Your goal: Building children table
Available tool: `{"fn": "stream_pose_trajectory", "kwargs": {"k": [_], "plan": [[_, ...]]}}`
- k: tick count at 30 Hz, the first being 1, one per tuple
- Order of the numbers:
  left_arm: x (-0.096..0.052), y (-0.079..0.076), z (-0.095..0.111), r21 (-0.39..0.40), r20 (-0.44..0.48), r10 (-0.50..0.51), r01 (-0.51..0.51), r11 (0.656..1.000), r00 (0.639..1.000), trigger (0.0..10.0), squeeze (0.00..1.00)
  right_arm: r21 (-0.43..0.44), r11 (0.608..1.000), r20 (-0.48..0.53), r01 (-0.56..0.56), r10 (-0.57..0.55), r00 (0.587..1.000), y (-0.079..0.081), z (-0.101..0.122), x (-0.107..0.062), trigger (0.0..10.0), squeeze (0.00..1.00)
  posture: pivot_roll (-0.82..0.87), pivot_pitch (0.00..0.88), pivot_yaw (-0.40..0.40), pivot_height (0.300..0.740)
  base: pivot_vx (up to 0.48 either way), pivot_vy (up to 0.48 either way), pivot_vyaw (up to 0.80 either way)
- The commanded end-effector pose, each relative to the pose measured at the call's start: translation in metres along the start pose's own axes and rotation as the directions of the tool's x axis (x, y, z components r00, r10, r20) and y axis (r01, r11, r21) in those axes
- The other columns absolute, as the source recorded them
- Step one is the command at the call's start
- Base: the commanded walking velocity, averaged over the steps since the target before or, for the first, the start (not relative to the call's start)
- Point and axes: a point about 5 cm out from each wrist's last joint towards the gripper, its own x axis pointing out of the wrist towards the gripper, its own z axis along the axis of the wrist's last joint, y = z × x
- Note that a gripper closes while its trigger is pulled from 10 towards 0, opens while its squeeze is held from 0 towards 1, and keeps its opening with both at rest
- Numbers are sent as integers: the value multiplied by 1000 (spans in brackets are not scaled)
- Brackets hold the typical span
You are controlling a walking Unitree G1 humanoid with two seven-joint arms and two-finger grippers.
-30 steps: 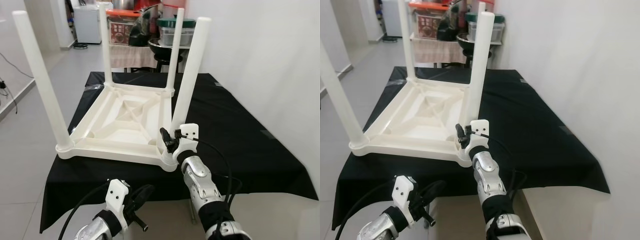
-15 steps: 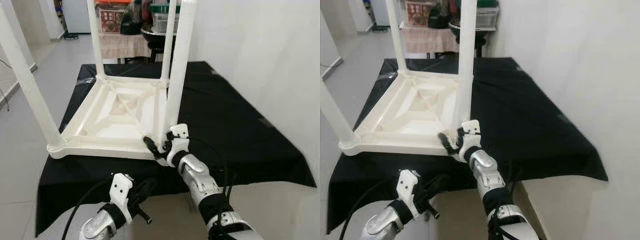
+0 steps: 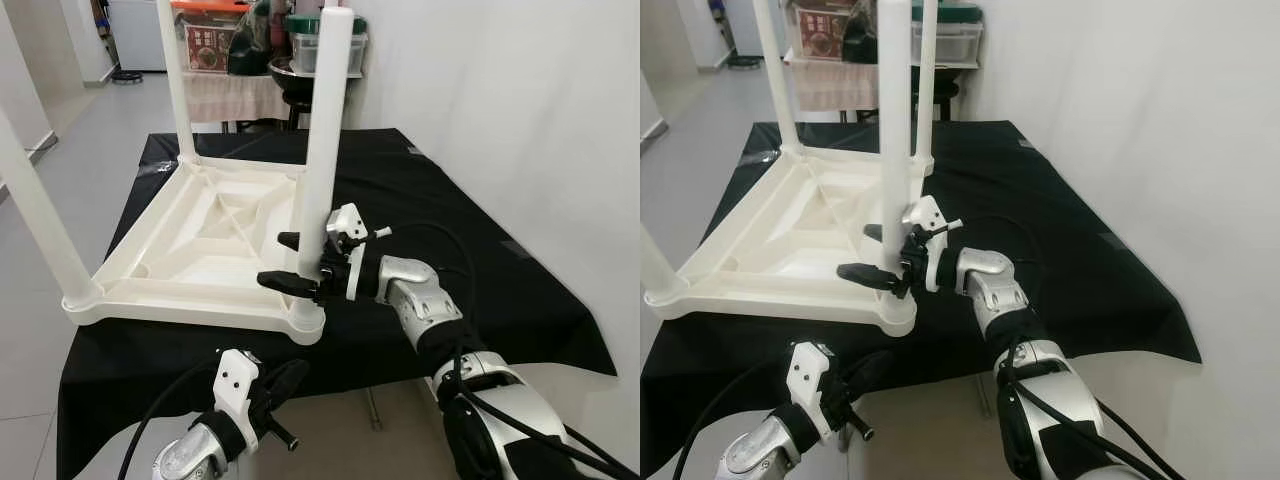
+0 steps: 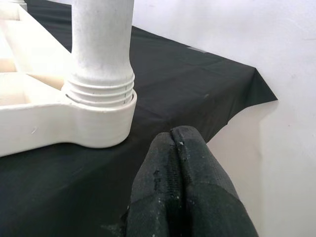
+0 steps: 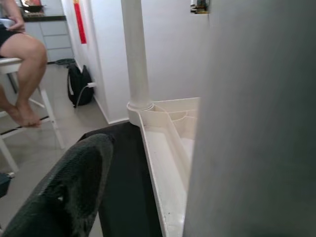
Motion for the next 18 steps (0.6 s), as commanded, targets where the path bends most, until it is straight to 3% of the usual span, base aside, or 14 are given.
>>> {"fn": "stream_pose_trajectory", "kwargs": {"k": [1, 2, 11, 18], "plan": [[0, 0, -4, -12, -10, 5, -5, 1000, 1000, 10000, 0, 13, 998, -10, -57, 58, 998, 4, 0, 7, 1020, 0, 60, 0, -103, 740, 0, 0, 0], [0, 0, -4, -11, -10, 5, -5, 1000, 1000, 10000, 0, 33, 996, -9, -79, 79, 997, 5, -1, 8, 0, 0, 61, 0, -100, 740, 0, 0, 0], [0, 0, -4, -15, -11, 2, -2, 1000, 1000, 10000, 0, 66, 990, -10, -122, 123, 992, 5, -6, 0, 0, 0, 49, 0, -88, 740, 0, 0, 0], [-1, -1, -4, -19, -11, 0, 0, 1000, 1000, 10000, 0, 56, 998, -3, -11, 11, 1000, -2, -15, -14, 0, 0, 49, 0, -91, 740, 0, 0, 0]]}}
